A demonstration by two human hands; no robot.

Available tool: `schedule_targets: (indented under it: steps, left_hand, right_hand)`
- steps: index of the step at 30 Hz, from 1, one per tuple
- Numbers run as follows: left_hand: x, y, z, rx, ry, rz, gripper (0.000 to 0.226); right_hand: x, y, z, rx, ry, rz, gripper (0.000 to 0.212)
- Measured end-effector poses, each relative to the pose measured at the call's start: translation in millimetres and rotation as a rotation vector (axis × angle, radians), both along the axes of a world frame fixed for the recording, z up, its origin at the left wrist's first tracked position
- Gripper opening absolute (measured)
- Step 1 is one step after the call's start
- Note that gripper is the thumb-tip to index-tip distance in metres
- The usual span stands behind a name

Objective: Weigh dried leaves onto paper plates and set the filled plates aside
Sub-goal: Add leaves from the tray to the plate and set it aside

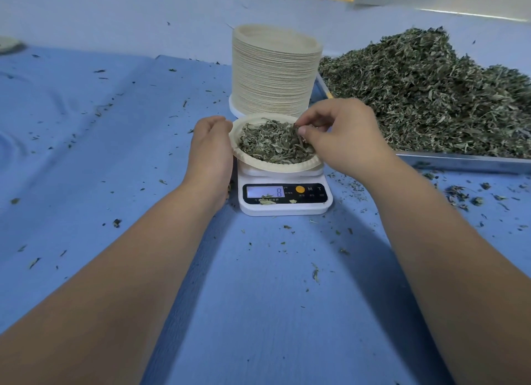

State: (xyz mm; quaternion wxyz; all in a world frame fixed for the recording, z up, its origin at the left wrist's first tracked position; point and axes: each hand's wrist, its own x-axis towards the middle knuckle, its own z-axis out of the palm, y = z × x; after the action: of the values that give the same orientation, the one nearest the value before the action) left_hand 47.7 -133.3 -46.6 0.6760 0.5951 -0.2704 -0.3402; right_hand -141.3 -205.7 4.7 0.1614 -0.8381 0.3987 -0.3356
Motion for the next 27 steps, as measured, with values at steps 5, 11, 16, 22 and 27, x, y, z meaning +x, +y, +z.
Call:
schedule_targets:
  steps: [5,11,16,22,27]
  left_hand:
    - [-1,4,2,-0.026,0.018,-0.008,0.063]
    - [-1,5,2,-0.047,0.018,-0.028,0.062]
    - [1,1,0,-0.038,0.01,-0.012,0.061]
    - [1,0,-1,-0.045,0.011,0.01,0.061]
    - [0,2,1,-0.038,-0.012,0.003,0.063]
  right_hand:
    - [2,5,3,-0.04,-0.12,-0.009,0.009]
    - [-13,-8,3,-0.131,-0.38,-0.133,0.011]
    - [-62,-37,-9,-0.231,-0.328,-0.439,0.018]
    - [-68,-39,-19,-0.153,-0.132,-0.422,0.023]
    - [-26,-7,-10,-0.114,-0.056,-0.134,0.024]
